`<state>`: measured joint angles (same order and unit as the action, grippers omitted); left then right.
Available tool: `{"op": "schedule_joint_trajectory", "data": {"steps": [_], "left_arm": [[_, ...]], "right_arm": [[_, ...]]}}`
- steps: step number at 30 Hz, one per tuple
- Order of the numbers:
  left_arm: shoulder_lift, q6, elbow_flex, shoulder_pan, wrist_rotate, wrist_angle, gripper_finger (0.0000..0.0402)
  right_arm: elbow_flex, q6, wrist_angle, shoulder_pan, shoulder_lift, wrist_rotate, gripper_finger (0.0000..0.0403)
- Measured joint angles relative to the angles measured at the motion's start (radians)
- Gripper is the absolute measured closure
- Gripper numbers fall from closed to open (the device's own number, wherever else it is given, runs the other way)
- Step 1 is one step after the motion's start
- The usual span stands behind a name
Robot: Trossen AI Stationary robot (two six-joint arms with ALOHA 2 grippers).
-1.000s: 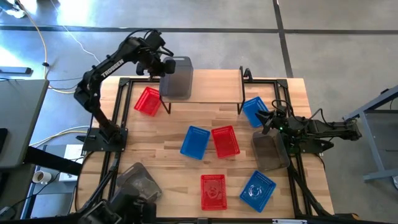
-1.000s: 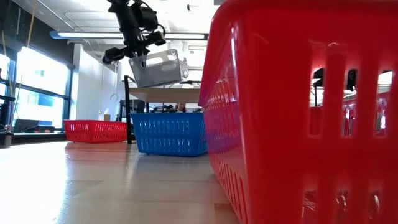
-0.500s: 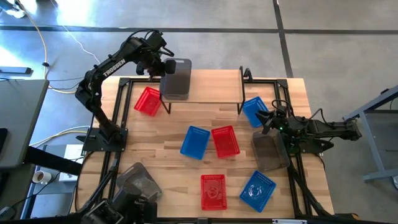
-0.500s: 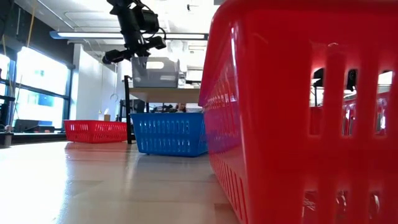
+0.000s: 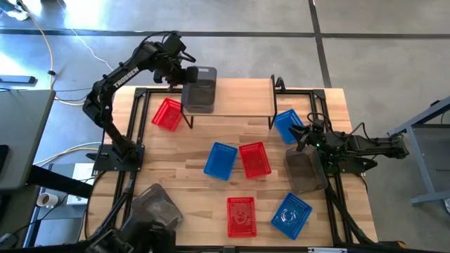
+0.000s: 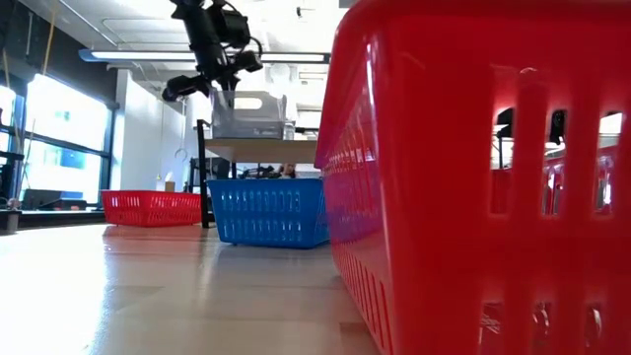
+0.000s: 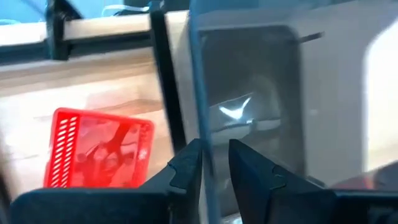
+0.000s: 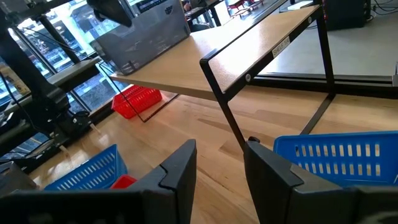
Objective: Stack baskets on shelf by color
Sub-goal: Put the middle red bin on the shelf
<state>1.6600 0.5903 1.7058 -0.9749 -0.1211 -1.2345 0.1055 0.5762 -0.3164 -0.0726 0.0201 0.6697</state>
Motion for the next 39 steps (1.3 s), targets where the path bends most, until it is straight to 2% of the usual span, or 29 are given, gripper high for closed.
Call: {"op": "schedule_joint_trajectory", "data": {"steps": [10, 18, 23, 28, 34, 39], "left_arm": [[-0.091, -0.029, 0.0, 0.0, -0.044, 0.073, 0.0329], [-0.184, -0.142, 0.0, 0.018, -0.138, 0.073, 0.0329], [-0.242, -0.225, 0.0, 0.082, -0.137, 0.073, 0.033], [-0.283, -0.287, -0.011, 0.192, -0.066, 0.078, 0.033], [-0.308, -0.279, -0.077, 0.333, 0.017, 0.082, 0.033], [-0.31, -0.251, -0.153, 0.405, 0.044, 0.098, 0.033]], "right_arm": [[0.0, 0.053, 0.012, 0.0, 0.0, -0.002, 0.0285], [-0.001, 0.025, 0.153, 0.0, 0.0, -0.052, 0.0285], [-0.001, -0.065, 0.261, 0.0, 0.0, -0.072, 0.0285], [0.027, -0.135, 0.304, 0.0, 0.004, -0.072, 0.0285], [0.139, -0.29, 0.29, 0.0, 0.054, -0.071, 0.0285], [0.267, -0.38, 0.141, 0.0, 0.138, -0.071, 0.0285]]}}
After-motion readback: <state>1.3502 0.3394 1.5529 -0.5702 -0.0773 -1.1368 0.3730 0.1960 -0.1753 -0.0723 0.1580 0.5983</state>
